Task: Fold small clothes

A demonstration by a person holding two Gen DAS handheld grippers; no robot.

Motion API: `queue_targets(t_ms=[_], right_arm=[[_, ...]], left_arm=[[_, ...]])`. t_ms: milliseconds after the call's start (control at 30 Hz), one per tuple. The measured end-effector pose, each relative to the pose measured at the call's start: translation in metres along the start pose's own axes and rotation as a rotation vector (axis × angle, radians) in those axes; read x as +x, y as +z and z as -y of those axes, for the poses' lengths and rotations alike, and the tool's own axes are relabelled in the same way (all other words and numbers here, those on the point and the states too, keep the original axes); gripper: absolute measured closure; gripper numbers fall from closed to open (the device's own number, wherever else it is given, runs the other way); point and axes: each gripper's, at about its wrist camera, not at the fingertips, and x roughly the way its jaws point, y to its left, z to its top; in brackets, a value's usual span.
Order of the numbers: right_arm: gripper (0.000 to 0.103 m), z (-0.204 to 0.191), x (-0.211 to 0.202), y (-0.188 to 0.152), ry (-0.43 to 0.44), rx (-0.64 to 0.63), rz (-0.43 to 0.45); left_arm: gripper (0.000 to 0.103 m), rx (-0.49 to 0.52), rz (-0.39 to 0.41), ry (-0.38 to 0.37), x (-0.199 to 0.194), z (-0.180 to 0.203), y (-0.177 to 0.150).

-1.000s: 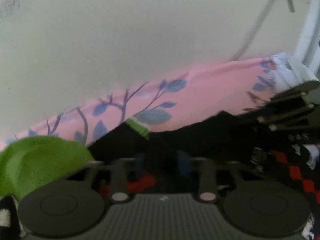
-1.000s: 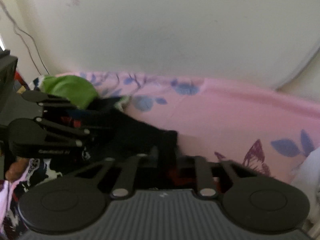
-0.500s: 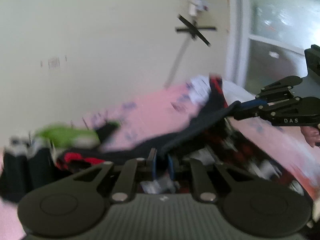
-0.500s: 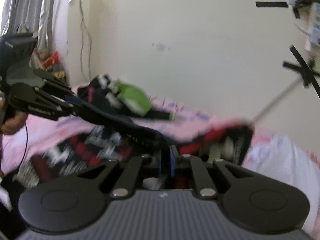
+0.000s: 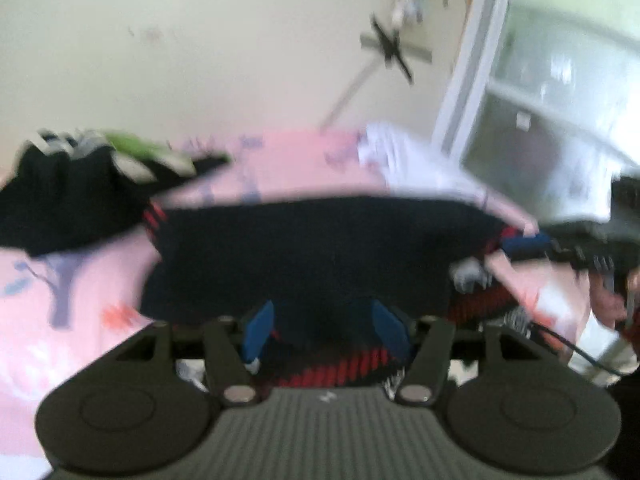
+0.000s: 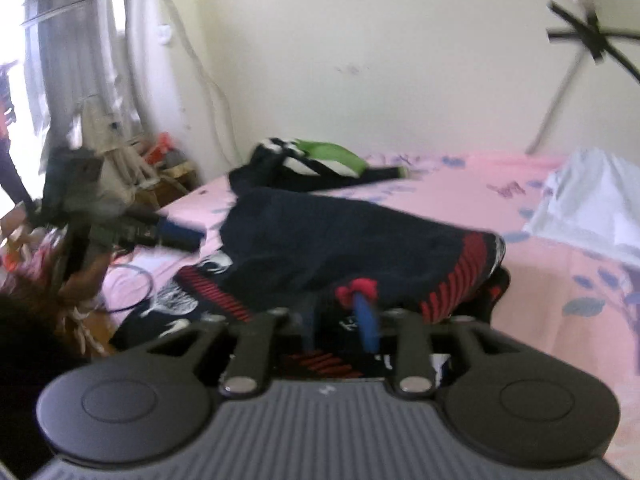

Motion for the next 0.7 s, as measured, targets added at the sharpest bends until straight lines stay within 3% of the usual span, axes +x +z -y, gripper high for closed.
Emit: queue_targets(t_ms=[133,200,233,300,367,400,433,467,533,567,633,700], right_arm=[[0.061,0.003,-0.034,0.012,-0.072,-0.052,0.124],[0.052,0.012,-0.038,0.018,-0.114,0.0,0.211],[0.051,0.016,-0.037,0.02,-0.135,0.037,0.244],[0.051,0.024,-0.025,0.019,-0.187,0.088,0.257],[0.051,0.028,-0.001,0.017,-0.227,0.094,0.229],[0.052,0.029,0.012,0.016,-0.225,0.094,0.209],[0.053,0.033,0.025,0.014,-0.217,0.094,0.181],[0.054,0.037,0.039,0.015,-0.217,0.098,0.142],[0.056,0.046,0.076,0.012,-0.27,0.076,0.033],[0.061,0.049,0.089,0.01,-0.305,0.049,-0.008],[0.061,0.046,0.101,0.006,-0.329,-0.04,-0.01],[0.057,0.035,0.108,0.008,-0.365,-0.094,-0.024]], left_arm=[[0.045,-0.041,0.081,0.12,-0.009,-0.025,0.032],[0.038,-0.108,0.068,0.186,0.004,-0.044,0.042],[0.032,-0.147,0.048,0.189,0.014,-0.054,0.044],[0.029,-0.194,0.002,0.184,0.034,-0.064,0.043],[0.034,-0.22,-0.07,0.197,0.057,-0.069,0.037],[0.048,-0.224,-0.105,0.204,0.067,-0.069,0.033],[0.069,-0.224,-0.139,0.214,0.074,-0.069,0.03],[0.071,-0.213,-0.154,0.243,0.075,-0.066,0.024],[0.088,-0.196,-0.157,0.247,0.064,-0.059,0.023],[0.088,-0.23,-0.156,0.204,0.054,-0.06,0.023],[0.088,-0.271,-0.142,0.144,0.035,-0.058,0.024],[0.087,-0.261,-0.144,0.183,0.032,-0.057,0.024]])
